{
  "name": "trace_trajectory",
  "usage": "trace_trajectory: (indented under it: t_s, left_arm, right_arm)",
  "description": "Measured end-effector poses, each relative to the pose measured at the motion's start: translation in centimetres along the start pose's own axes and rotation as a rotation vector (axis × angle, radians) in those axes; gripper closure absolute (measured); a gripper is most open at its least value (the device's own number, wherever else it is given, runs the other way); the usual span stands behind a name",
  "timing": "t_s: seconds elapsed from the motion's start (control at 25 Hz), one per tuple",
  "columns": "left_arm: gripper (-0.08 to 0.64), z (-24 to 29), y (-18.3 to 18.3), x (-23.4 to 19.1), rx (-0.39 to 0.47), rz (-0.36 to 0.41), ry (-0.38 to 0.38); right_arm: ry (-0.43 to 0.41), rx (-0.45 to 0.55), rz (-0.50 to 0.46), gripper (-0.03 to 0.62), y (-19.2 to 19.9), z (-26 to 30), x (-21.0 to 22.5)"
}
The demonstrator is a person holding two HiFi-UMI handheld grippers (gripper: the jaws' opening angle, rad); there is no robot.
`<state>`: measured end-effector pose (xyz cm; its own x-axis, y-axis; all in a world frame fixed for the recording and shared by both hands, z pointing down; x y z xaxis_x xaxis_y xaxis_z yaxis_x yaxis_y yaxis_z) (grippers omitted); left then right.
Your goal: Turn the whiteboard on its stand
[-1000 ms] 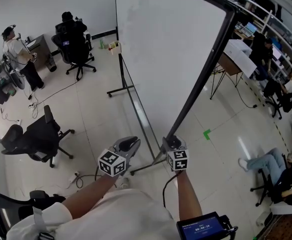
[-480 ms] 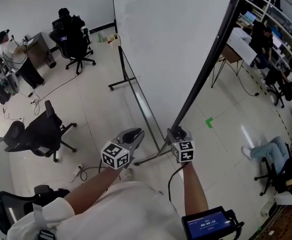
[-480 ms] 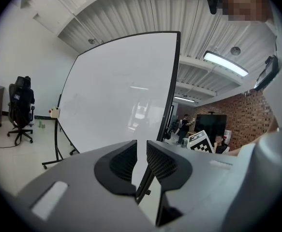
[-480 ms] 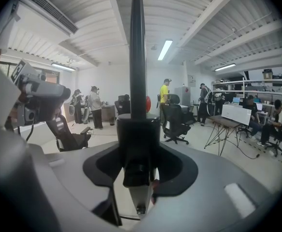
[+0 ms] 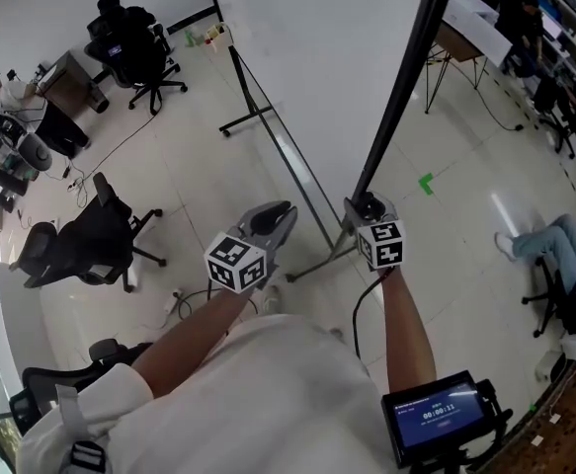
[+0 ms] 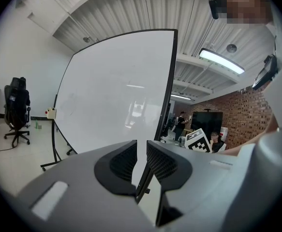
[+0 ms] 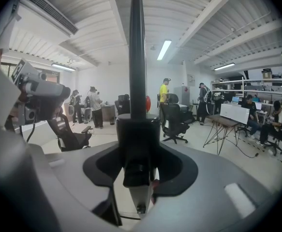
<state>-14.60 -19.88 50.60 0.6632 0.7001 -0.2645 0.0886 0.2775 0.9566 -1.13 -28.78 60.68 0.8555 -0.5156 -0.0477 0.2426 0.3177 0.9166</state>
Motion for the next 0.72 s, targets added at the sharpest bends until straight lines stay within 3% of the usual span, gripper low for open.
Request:
trace_trajectory:
  t_s: [0.72]
  left_arm:
    - [0.494,2.1,0.6,3.9,-0.008,0.011,0.008]
  right_arm:
    - [-0.018,0.003,-0.004,0.405,1.6,-3.2,1.9]
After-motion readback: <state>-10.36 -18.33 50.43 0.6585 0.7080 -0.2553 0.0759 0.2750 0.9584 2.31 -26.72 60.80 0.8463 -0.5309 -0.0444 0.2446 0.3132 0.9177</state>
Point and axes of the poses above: the fingertips, and each gripper's own axes: z forward along the fingers, x to its right, y out of its underside, the point moved 1 cm from there along -z, backward along the fingers, and after that the axes turned 12 degrees about y, right-handed, at the moved point
